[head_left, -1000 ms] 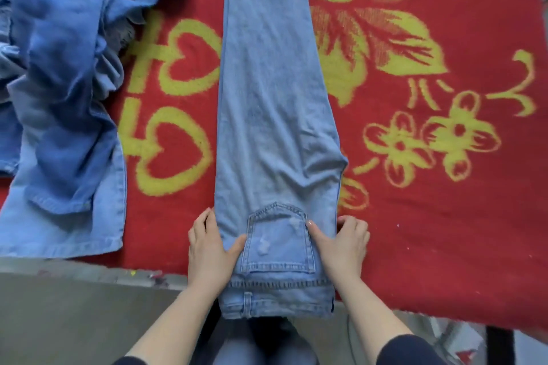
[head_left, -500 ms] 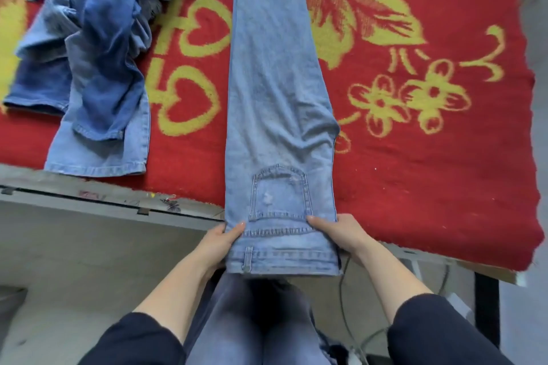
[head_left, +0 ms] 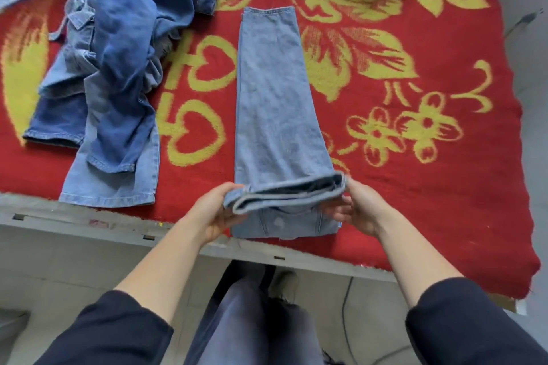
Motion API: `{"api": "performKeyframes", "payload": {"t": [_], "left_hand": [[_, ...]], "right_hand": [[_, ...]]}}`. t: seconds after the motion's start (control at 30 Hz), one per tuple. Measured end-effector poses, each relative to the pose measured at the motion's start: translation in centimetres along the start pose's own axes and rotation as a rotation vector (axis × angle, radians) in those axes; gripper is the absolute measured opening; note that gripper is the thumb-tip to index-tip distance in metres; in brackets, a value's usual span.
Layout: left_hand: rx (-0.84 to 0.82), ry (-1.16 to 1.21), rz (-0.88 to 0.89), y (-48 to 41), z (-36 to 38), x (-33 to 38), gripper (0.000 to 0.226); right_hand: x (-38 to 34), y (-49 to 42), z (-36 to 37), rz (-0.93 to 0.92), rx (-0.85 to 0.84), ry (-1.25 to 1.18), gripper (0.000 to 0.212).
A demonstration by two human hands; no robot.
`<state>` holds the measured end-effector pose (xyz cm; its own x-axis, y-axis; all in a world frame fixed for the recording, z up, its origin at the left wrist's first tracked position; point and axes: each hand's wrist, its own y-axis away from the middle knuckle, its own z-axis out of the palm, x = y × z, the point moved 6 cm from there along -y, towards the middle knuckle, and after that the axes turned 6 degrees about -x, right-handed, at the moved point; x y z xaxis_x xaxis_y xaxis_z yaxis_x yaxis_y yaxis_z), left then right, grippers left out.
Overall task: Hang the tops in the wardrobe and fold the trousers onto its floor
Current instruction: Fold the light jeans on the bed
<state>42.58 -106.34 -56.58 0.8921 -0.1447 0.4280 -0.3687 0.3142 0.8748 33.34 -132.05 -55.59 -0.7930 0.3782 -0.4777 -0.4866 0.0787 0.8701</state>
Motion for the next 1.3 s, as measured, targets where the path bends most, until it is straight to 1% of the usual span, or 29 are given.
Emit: {"api": "performKeyframes", "payload": {"t": [0.1,0.17,0.2,0.27,0.33,0.43,0.57,0.63,0.67,0.73,0.77,0.8,0.83,0.87,0.9,0.93,0.97,1.03,1.07,1.13,1.2,1.3], "left_hand": [[-0.013,0.109,0.054,-1.9,0.2,4.4,0.032],[-0.047,0.159,0.066,-3.6,0.5,7.1,0.042],[-0.081,0.171,0.075,-4.6,0.6,8.8,0.046],[-0.157,0.184,0.102,-6.7,0.8,12.5,0.049],[-0.204,0.148,0.119,-8.7,1.0,16.4,0.047],[-0.209,0.038,0.134,-11.5,1.1,21.3,0.050],[-0.161,-0.062,0.191,-14.5,1.2,28.2,0.054],[-0.151,-0.081,0.228,-15.8,1.6,31.7,0.053],[-0.149,-0.096,0.246,-16.4,1.8,33.4,0.049],[-0.145,-0.129,0.303,-17.4,2.4,36.4,0.032],[-0.138,-0.153,0.351,-17.9,2.6,37.6,0.029],[-0.129,-0.170,0.408,-18.5,2.7,38.6,0.039],[-0.116,-0.179,0.463,-19.3,2.6,39.1,0.058],[-0.090,-0.203,0.500,-19.9,2.5,39.0,0.076],[-0.058,-0.262,0.529,-20.3,2.5,38.2,0.086],[-0.025,-0.374,0.561,-20.8,2.6,36.8,0.089],[0.018,-0.567,0.600,-21.2,2.6,34.7,0.087],[0.118,-1.100,0.653,-21.6,2.7,29.3,0.080],[0.150,-1.311,0.654,-21.7,2.7,26.4,0.076],[0.175,-1.584,0.617,-21.5,2.6,20.9,0.070],[0.195,-1.684,0.614,-20.4,3.1,17.0,0.067],[0.167,-1.725,0.664,-18.4,4.2,14.0,0.065]], "right_hand": [[-4.1,-2.4,0.7,-0.030,-0.001,-0.137,0.041],[-6.8,-4.3,1.1,-0.062,-0.004,-0.206,0.042],[-8.4,-5.5,1.2,-0.084,0.005,-0.210,0.038],[-11.9,-7.8,1.5,-0.150,0.018,-0.170,0.025],[-15.7,-9.9,1.9,-0.215,0.040,-0.101,0.015],[-20.8,-13.0,2.6,-0.265,0.059,-0.007,0.018],[-27.2,-16.3,3.6,-0.313,0.094,0.091,0.019],[-30.4,-17.6,4.0,-0.346,0.139,0.144,0.022],[-31.9,-18.3,4.2,-0.365,0.161,0.159,0.023],[-34.6,-19.4,4.7,-0.403,0.209,0.160,0.025],[-35.7,-19.9,4.8,-0.430,0.228,0.154,0.027],[-36.5,-20.6,4.8,-0.454,0.247,0.154,0.031],[-36.8,-21.2,4.9,-0.465,0.261,0.175,0.039],[-36.6,-21.9,5.0,-0.460,0.280,0.240,0.050],[-35.9,-22.4,5.1,-0.452,0.307,0.367,0.060],[-34.6,-22.8,5.3,-0.451,0.329,0.550,0.065],[-32.8,-22.9,5.7,-0.462,0.327,0.748,0.067],[-28.2,-22.7,6.8,-0.510,0.262,1.159,0.069],[-25.9,-22.5,6.9,-0.531,0.228,1.346,0.070],[-21.2,-22.2,6.3,-0.519,0.190,1.590,0.069],[-17.9,-21.0,5.4,-0.500,0.195,1.704,0.067],[-15.6,-18.6,5.3,-0.584,0.180,1.743,0.067]]}}
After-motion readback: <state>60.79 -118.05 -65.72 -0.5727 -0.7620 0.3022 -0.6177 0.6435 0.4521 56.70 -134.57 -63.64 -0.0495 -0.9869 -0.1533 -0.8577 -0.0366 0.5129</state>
